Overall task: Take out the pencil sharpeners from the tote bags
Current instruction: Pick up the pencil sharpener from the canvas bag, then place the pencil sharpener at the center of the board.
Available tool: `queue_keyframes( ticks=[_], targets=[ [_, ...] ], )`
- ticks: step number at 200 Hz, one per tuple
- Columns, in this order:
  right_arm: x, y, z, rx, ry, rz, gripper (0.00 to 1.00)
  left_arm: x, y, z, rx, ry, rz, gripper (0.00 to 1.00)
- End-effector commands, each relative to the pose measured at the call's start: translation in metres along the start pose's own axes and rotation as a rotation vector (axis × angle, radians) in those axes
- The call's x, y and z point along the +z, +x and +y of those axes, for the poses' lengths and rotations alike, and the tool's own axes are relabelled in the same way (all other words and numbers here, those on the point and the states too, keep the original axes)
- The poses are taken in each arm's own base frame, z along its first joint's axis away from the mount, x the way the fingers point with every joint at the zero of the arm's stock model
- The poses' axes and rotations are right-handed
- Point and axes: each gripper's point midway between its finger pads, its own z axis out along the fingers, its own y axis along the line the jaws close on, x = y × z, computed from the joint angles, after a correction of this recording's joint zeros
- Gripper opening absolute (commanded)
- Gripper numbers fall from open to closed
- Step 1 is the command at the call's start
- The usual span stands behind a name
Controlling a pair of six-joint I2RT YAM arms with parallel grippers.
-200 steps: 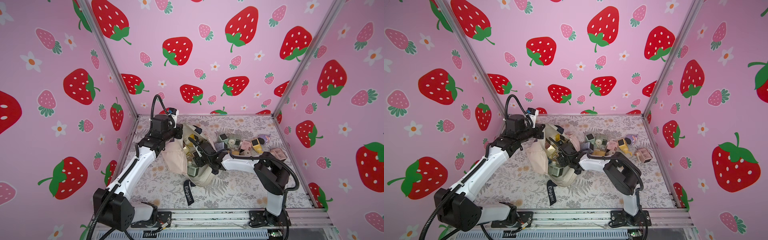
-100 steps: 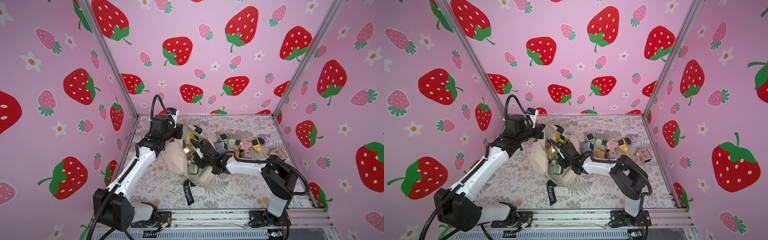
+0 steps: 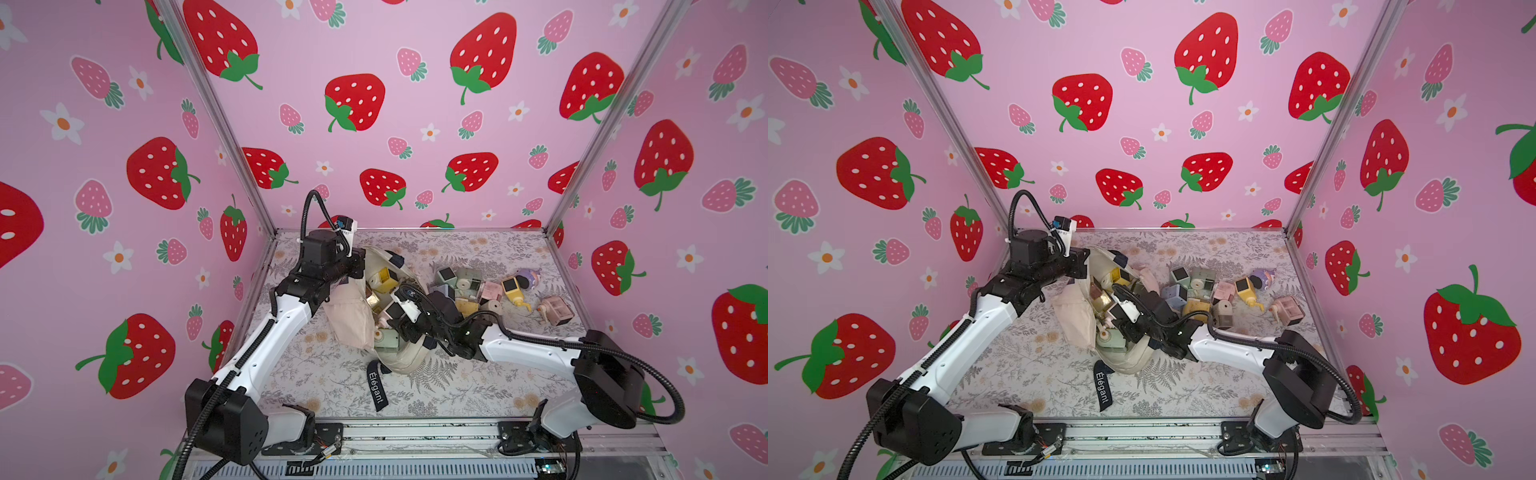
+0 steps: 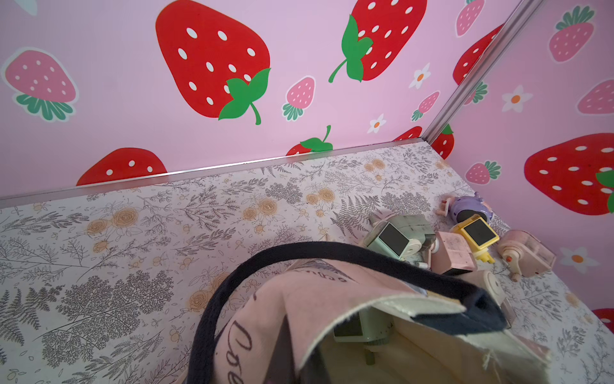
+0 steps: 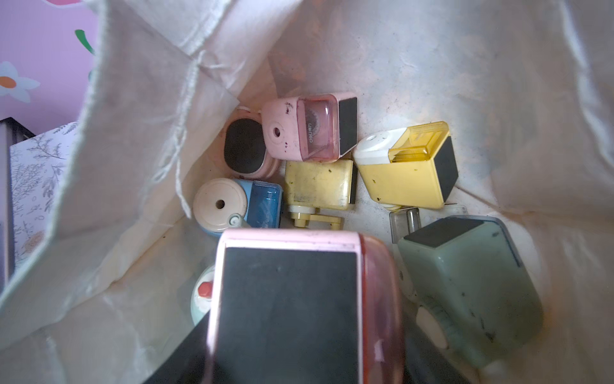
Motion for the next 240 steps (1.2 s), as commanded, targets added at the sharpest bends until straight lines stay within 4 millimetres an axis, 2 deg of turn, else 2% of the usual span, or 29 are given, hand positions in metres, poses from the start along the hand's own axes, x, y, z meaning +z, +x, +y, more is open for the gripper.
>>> queue_keyframes(
  ticks=[1, 51, 104, 153, 201, 240],
  targets=[
    [-0.022, -0.034, 0.006, -0.042, -0.026, -0.136, 0.56, -0.019, -0.044, -0.012, 0.051, 0.035, -0.161, 0.0],
    [-0.054, -0.037, 0.001, -0.047, 0.004, -0.208, 0.56, -0.018, -0.045, -0.012, 0.05, 0.036, -0.161, 0.0],
    [-0.087, -0.012, -0.024, -0.004, 0.143, -0.216, 0.56, -0.017, -0.044, -0.012, 0.047, 0.04, -0.158, 0.0],
    [-0.126, -0.001, -0.029, 0.037, 0.169, -0.242, 0.56, -0.015, -0.044, -0.012, 0.046, 0.04, -0.154, 0.0],
    [-0.178, 0.014, -0.056, 0.111, 0.318, -0.305, 0.56, -0.015, -0.044, -0.011, 0.044, 0.037, -0.151, 0.0],
    [-0.21, 0.032, -0.082, 0.18, 0.474, -0.34, 0.55, -0.015, -0.044, -0.011, 0.041, 0.038, -0.151, 0.0]
  ],
)
